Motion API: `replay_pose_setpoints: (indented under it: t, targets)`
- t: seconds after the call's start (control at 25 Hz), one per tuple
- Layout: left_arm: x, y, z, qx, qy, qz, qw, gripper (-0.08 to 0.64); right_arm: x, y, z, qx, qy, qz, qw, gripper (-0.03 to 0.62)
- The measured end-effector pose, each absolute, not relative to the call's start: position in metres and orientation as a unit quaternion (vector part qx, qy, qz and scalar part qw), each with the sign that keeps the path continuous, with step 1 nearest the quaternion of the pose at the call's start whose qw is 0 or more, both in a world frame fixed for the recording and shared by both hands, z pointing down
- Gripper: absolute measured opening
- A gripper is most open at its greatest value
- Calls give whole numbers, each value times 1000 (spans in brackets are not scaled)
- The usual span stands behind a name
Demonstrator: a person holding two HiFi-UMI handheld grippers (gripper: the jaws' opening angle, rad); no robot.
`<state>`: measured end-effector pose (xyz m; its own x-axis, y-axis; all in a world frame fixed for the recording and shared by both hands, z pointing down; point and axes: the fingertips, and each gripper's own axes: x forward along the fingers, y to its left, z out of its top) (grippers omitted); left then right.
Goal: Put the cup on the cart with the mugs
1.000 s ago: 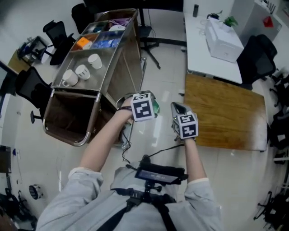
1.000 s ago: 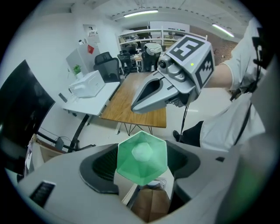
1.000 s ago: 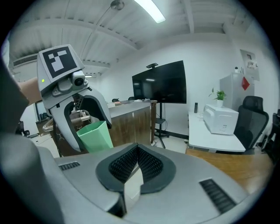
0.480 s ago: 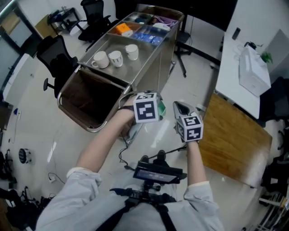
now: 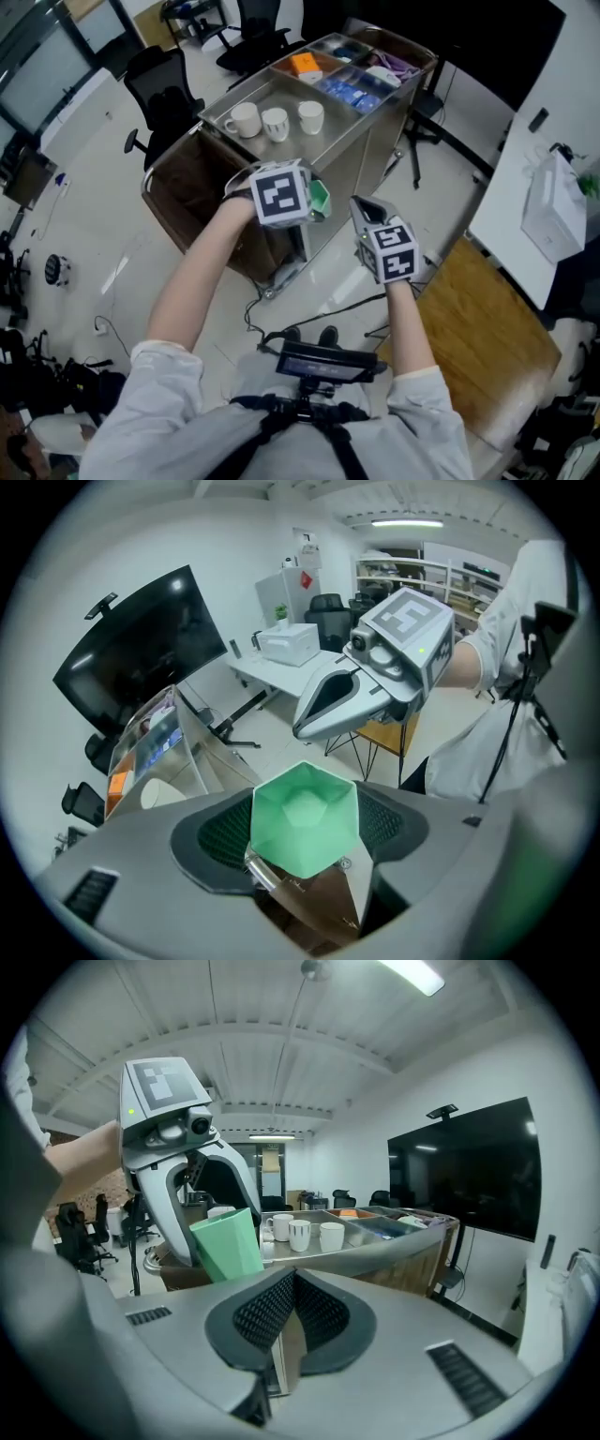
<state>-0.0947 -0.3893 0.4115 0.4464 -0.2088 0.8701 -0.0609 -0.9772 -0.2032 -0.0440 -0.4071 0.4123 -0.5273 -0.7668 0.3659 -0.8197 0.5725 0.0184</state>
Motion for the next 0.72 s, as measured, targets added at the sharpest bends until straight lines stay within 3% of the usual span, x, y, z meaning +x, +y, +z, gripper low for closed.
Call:
replay_pose_setpoints:
  t: [0.72]
  targets:
    - [-161, -530, 400, -820, 146, -554, -9, 327, -117, -496, 379, 387, -898, 59, 200, 2]
